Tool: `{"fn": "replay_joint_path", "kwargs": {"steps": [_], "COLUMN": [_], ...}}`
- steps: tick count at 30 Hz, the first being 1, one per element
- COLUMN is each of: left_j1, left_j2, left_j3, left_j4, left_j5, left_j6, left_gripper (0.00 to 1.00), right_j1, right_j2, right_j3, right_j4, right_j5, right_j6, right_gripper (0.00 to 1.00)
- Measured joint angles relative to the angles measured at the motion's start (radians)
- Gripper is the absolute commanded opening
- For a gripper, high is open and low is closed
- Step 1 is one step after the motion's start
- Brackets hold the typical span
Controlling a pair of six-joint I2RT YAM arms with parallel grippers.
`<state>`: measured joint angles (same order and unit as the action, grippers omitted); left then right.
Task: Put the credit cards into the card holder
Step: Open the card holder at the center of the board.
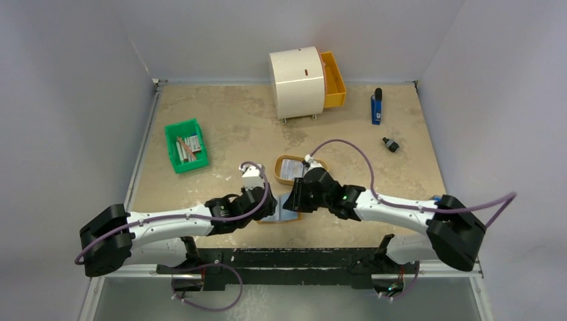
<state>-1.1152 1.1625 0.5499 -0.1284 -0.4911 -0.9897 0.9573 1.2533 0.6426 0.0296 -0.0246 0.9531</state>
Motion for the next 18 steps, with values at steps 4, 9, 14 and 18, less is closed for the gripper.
{"fn": "replay_joint_path", "kwargs": {"steps": [4, 9, 14, 18], "left_j1": [0.000, 0.000, 0.000, 0.000], "left_j2": [0.002, 0.025, 0.027, 0.022], "left_j3": [-0.035, -0.077, -0.104, -0.104], "left_j4": [0.002, 0.023, 0.045, 0.042], "left_j5": [-0.011, -0.010, -0.010, -0.010], "left_j6": [-0.012, -0.023, -0.024, -0.024], "left_gripper": [0.33, 0.32, 0.33, 0.34], "right_j1": [-0.008, -0.016, -0.016, -0.016], "right_j2": [0.103, 0.149, 0.141, 0.081], "right_j3": [-0.003, -0.048, -0.073, -0.073], "right_j4": [0.013, 0.036, 0.035, 0.002], "right_j5": [0.007, 0.007, 0.008, 0.013], "right_j6": [0.022, 0.051, 0.067, 0.067], "right_gripper": [0.32, 0.31, 0.33, 0.38]}}
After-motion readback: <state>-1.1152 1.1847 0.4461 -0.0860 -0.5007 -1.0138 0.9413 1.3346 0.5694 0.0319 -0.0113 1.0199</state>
